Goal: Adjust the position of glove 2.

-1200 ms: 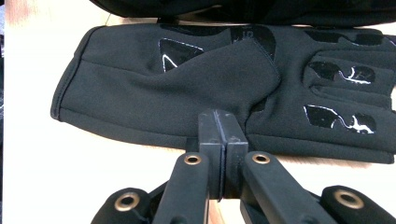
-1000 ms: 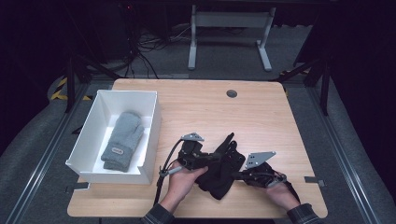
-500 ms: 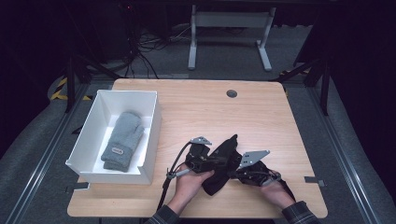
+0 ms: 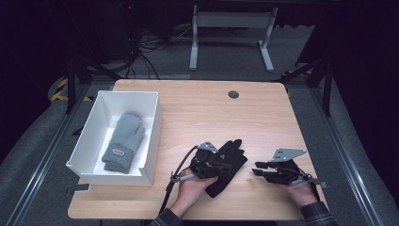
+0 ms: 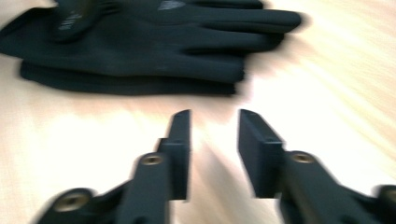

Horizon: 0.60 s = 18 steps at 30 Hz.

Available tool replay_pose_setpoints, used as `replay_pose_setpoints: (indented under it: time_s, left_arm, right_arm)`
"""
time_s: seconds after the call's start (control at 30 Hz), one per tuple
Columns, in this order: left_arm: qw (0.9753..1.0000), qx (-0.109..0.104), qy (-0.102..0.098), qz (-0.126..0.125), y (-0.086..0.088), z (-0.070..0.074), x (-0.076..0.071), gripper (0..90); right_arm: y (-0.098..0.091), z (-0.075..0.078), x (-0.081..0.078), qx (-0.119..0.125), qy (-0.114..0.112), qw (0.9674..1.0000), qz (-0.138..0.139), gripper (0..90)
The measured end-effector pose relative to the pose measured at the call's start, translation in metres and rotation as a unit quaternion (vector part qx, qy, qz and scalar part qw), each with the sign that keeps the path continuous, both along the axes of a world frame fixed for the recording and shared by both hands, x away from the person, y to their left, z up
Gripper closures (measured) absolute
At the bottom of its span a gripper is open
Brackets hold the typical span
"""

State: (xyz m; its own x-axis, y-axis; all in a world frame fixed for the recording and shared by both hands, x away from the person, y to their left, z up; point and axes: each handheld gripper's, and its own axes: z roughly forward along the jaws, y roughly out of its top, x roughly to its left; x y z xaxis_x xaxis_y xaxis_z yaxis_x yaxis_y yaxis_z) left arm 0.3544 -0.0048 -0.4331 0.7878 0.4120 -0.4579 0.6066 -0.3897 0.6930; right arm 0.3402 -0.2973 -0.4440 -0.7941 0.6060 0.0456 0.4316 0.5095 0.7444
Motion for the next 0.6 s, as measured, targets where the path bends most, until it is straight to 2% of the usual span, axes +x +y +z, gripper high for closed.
replay_pose_setpoints:
  time_s: [0.1,0.17,0.23,0.3,0.33,0.37,0.43,0.6]
  left_arm:
    - [0.9997,0.019,-0.002,-0.016,-0.008,-0.006,-0.004,90.0]
    - [0.9993,0.032,0.001,-0.020,-0.013,-0.010,-0.005,90.0]
    - [0.9986,0.047,0.002,-0.024,-0.015,-0.014,-0.006,90.0]
    - [0.9973,0.067,-0.007,-0.028,-0.016,-0.015,-0.008,90.0]
    - [0.9973,0.067,-0.007,-0.028,-0.016,-0.015,-0.008,90.0]
    - [0.9963,0.080,-0.014,-0.028,-0.016,-0.014,-0.009,90.0]
    - [0.9952,0.091,-0.022,-0.028,-0.014,-0.015,-0.010,90.0]
    - [0.9929,0.112,-0.029,-0.026,-0.007,-0.015,-0.011,90.0]
  right_arm:
    - [-0.013,-0.004,0.006,-0.002,-0.009,0.9994,-0.032,46.9]
    - [-0.014,-0.007,0.008,-0.008,-0.006,0.9990,-0.044,39.5]
    - [-0.013,-0.011,0.011,-0.016,-0.009,0.9987,-0.047,33.0]
    - [-0.012,-0.013,0.012,-0.025,-0.013,0.9984,-0.050,28.5]
    - [-0.011,-0.014,0.012,-0.025,-0.015,0.9984,-0.049,27.1]
    - [-0.011,-0.014,0.012,-0.025,-0.015,0.9984,-0.049,27.1]
    - [-0.010,-0.015,0.012,-0.033,-0.020,0.9978,-0.054,25.7]
    - [-0.008,-0.020,0.014,-0.044,-0.012,0.9977,-0.051,25.5]
